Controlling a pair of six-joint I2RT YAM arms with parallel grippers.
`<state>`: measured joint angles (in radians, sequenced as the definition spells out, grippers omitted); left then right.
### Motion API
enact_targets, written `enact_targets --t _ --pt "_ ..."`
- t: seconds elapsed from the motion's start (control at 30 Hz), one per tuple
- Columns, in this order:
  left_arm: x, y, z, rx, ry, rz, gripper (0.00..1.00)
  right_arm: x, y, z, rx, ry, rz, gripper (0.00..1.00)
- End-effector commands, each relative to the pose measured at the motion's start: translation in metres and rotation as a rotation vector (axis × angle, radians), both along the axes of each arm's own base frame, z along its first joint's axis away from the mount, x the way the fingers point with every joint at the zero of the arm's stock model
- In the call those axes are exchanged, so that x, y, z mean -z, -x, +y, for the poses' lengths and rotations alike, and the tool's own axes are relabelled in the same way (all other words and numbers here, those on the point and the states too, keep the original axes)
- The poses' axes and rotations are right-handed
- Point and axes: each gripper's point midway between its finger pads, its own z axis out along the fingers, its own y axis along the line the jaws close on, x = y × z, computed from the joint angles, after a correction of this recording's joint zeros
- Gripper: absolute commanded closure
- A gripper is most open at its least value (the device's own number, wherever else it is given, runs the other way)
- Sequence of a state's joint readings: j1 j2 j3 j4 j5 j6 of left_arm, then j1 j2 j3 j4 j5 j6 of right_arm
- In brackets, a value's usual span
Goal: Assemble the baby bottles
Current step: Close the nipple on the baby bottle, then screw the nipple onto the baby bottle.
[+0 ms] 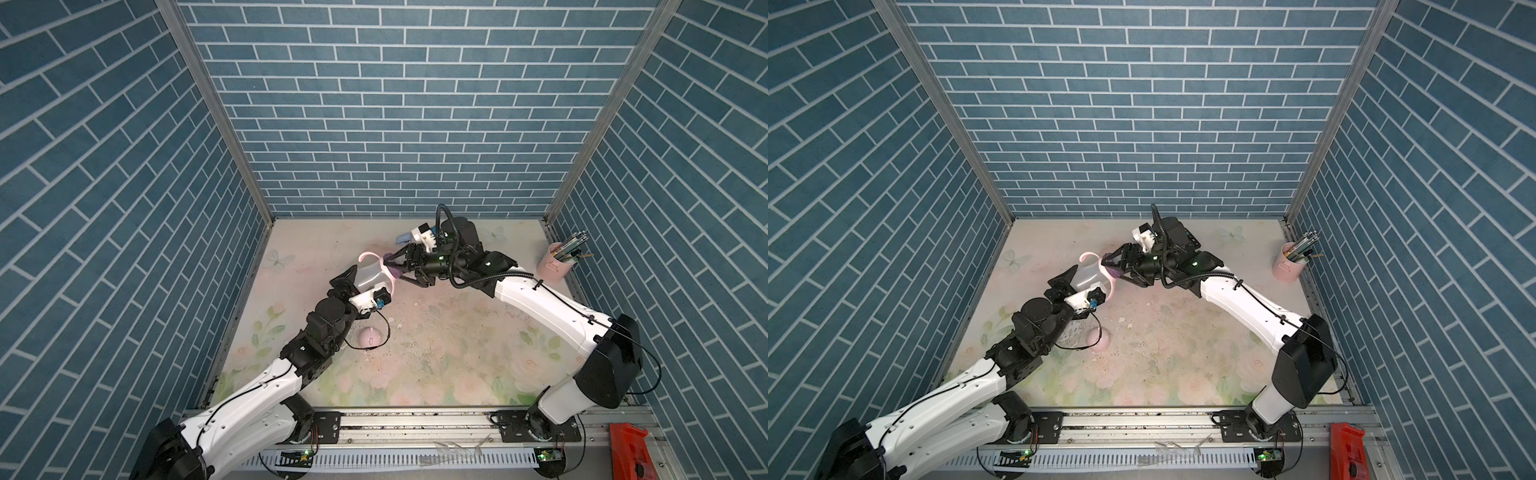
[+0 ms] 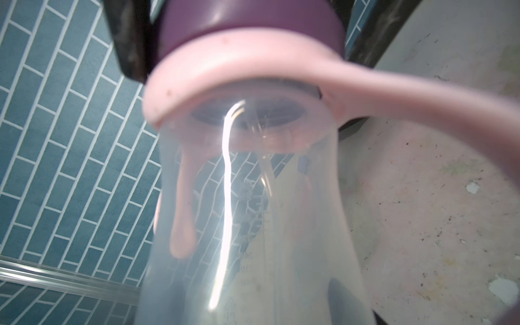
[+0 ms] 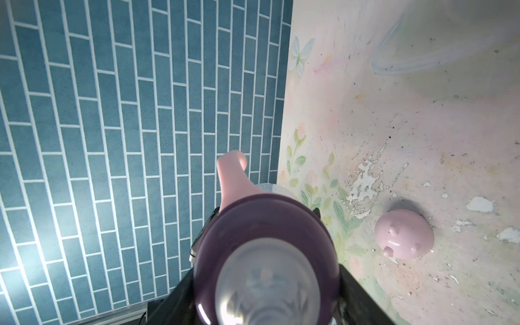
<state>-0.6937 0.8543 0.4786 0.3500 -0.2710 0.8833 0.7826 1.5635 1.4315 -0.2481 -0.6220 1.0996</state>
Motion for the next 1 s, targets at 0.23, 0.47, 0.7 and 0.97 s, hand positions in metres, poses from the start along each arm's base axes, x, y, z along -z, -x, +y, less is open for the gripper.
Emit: enact_targets --t 0.23,0.47,0.7,0.97 --pt "-0.054 0.051 -0.062 0.416 0.392 0.164 0.74 -0.049 0.076 -0.079 -0.229 0.224 -0.464 0.02" --pt "-0.053 0.093 -0.086 0.711 0.447 0.468 0.74 -0.086 0.124 -0.123 -0.398 0.195 -0.848 0.02" --pt "-0.061 0.138 -0.099 0.951 0.411 0.698 0.75 -0.082 0.119 -0.131 -0.524 0.320 -1.025 0.13" --pt "-0.054 0.148 -0.103 1.004 0.379 0.795 0.78 -0.101 0.127 -0.111 -0.644 0.223 -1.067 0.09"
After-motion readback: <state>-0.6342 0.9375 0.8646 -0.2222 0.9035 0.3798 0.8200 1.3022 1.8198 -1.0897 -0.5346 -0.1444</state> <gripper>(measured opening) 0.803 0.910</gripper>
